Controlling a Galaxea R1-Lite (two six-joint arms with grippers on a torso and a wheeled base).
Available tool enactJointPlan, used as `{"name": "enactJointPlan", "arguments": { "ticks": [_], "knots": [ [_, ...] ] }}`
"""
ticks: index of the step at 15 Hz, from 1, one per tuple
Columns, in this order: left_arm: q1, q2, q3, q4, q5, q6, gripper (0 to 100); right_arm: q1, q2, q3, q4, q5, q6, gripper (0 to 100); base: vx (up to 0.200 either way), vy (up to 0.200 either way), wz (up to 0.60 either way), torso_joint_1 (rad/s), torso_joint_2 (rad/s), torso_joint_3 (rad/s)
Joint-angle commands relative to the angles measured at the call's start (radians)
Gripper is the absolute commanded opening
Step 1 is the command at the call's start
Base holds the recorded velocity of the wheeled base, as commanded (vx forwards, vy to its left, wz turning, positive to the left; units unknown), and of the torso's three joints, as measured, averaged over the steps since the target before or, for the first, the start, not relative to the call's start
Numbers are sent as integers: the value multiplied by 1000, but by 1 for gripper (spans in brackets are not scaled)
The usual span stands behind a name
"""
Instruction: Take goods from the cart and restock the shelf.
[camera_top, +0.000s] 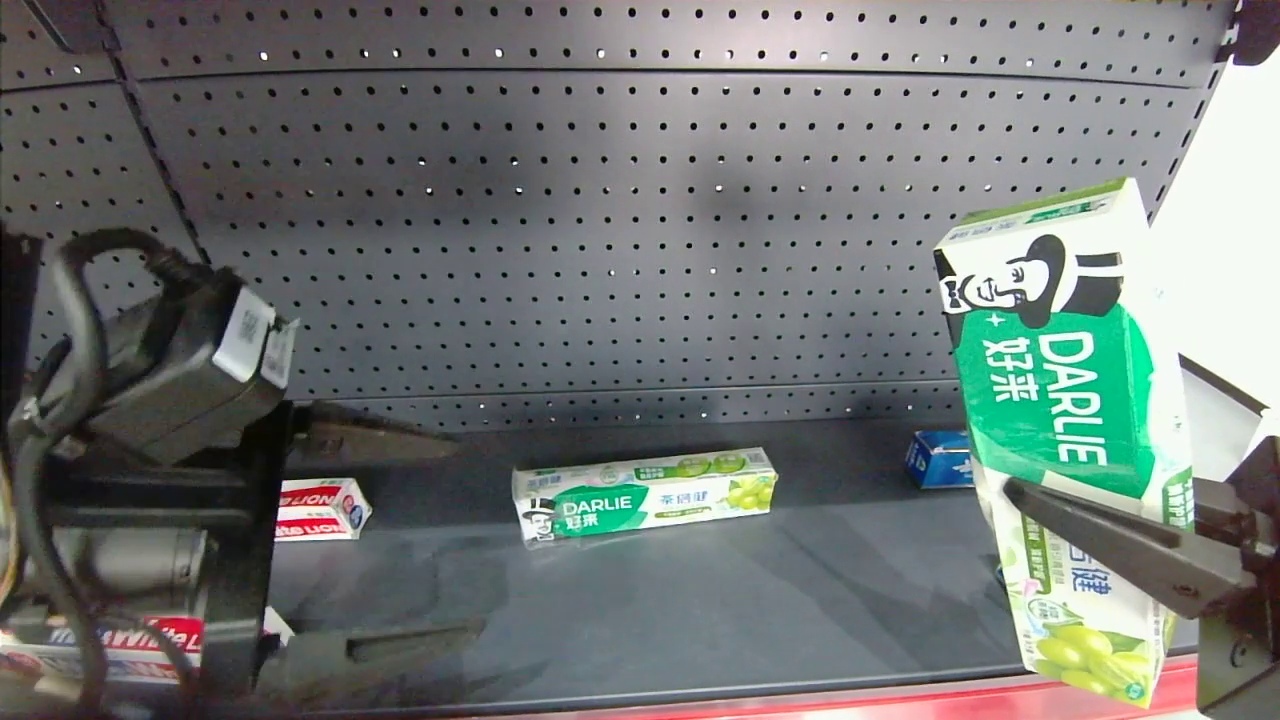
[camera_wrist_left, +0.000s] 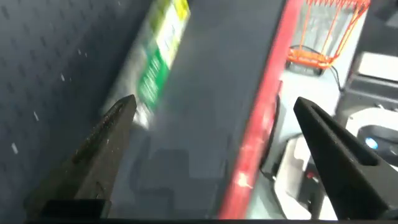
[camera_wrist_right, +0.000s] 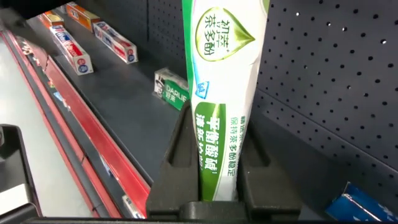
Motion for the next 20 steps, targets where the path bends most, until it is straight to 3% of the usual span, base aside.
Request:
{"name": "enactJointPlan", "arguments": {
  "ticks": [1,3,5,7,9,13,14,15,16,17,20],
  "knots": [
    [7,154,-132,36,-24,13,100,0,-6,-1,-1,1,0,0,0,0,0,0,0,0],
    [6,227,-207,93,-100,32,100,2,-14,0,-1,4,1,0,0,0,0,0,0,0],
    [7,318,-267,102,-132,47,100,-3,-12,5,1,30,3,0,0,0,0,0,0,0],
    [6,387,-353,149,-145,47,100,-3,-11,17,1,37,8,0,0,0,0,0,0,0],
    [3,405,-436,271,-145,50,100,-3,-9,20,1,45,9,0,0,0,0,0,0,0],
    [44,450,-496,332,-139,131,100,-3,-15,25,1,59,8,0,0,0,0,0,0,0],
    [58,468,-507,369,-140,188,100,-3,-15,30,1,59,8,0,0,0,0,0,0,0],
    [84,500,-531,429,-140,275,100,-3,-15,34,1,60,6,0,0,0,0,0,0,0],
    [95,525,-568,490,-142,331,100,-3,-15,36,1,60,4,0,0,0,0,0,0,0],
    [101,546,-619,554,-140,351,100,-3,-15,39,1,59,4,0,0,0,0,0,0,0],
    [99,606,-709,556,-131,351,100,-4,-26,39,2,60,6,0,0,0,0,0,0,0]
  ]
}}
